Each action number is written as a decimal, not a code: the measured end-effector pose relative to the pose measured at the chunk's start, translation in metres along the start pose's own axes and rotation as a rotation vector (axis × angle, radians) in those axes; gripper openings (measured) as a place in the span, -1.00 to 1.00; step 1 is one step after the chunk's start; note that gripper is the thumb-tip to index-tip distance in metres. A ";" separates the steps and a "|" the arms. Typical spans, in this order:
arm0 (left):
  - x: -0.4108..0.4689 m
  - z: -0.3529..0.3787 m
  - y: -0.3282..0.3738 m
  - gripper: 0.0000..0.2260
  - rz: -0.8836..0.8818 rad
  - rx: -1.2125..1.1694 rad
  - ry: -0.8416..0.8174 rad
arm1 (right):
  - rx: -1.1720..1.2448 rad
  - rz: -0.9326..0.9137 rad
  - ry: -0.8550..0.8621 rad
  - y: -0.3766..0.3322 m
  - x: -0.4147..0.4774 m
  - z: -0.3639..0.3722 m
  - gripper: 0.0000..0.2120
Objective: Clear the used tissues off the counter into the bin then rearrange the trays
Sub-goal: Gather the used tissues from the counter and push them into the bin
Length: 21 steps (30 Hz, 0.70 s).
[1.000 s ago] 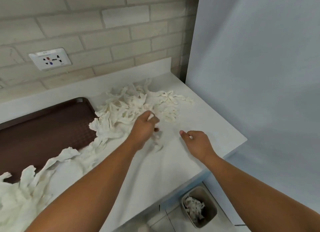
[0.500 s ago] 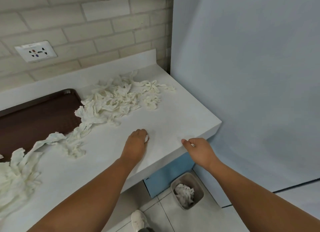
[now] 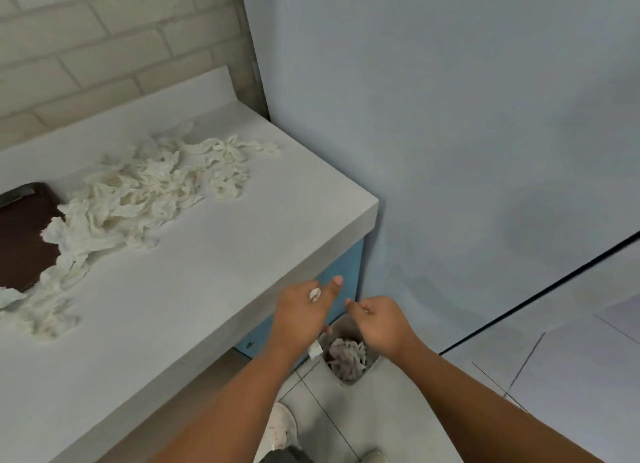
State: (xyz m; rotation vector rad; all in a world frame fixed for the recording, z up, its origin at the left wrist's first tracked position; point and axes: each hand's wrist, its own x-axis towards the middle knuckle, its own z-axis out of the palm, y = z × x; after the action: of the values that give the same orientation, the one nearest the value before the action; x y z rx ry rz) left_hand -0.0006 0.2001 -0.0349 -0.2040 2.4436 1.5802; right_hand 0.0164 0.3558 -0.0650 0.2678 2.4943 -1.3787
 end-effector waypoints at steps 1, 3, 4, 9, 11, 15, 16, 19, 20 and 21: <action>-0.003 0.010 -0.010 -0.42 -0.033 -0.020 -0.033 | -0.021 0.026 0.011 0.010 -0.003 0.005 -0.45; -0.006 0.027 -0.029 -0.39 -0.101 -0.060 -0.079 | -0.078 0.075 0.026 0.032 -0.007 0.013 -0.43; -0.005 0.034 -0.038 -0.40 -0.145 -0.075 -0.106 | -0.105 0.102 0.032 0.044 -0.008 0.016 -0.44; 0.019 0.069 -0.104 -0.58 -0.248 -0.017 -0.249 | -0.157 0.269 0.053 0.109 0.006 0.035 -0.45; 0.032 0.085 -0.135 -0.55 -0.300 0.038 -0.284 | -0.136 0.344 0.068 0.136 0.015 0.045 -0.44; 0.067 0.117 -0.198 -0.32 -0.541 0.001 -0.257 | -0.089 0.444 0.087 0.187 0.037 0.071 -0.45; 0.077 0.126 -0.213 -0.32 -0.586 -0.005 -0.217 | -0.085 0.456 0.085 0.199 0.043 0.079 -0.45; 0.106 0.151 -0.260 -0.39 -0.648 -0.030 -0.091 | -0.080 0.473 0.091 0.237 0.064 0.103 -0.46; 0.116 0.158 -0.274 -0.41 -0.670 -0.068 -0.086 | -0.082 0.482 0.092 0.249 0.071 0.112 -0.47; 0.122 0.165 -0.286 -0.45 -0.692 -0.098 -0.096 | -0.079 0.495 0.091 0.262 0.078 0.119 -0.47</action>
State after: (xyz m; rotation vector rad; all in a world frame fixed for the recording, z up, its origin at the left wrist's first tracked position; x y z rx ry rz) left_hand -0.0327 0.2335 -0.3840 -0.8594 1.9063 1.3388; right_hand 0.0372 0.3950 -0.3602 0.8786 2.3204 -1.0799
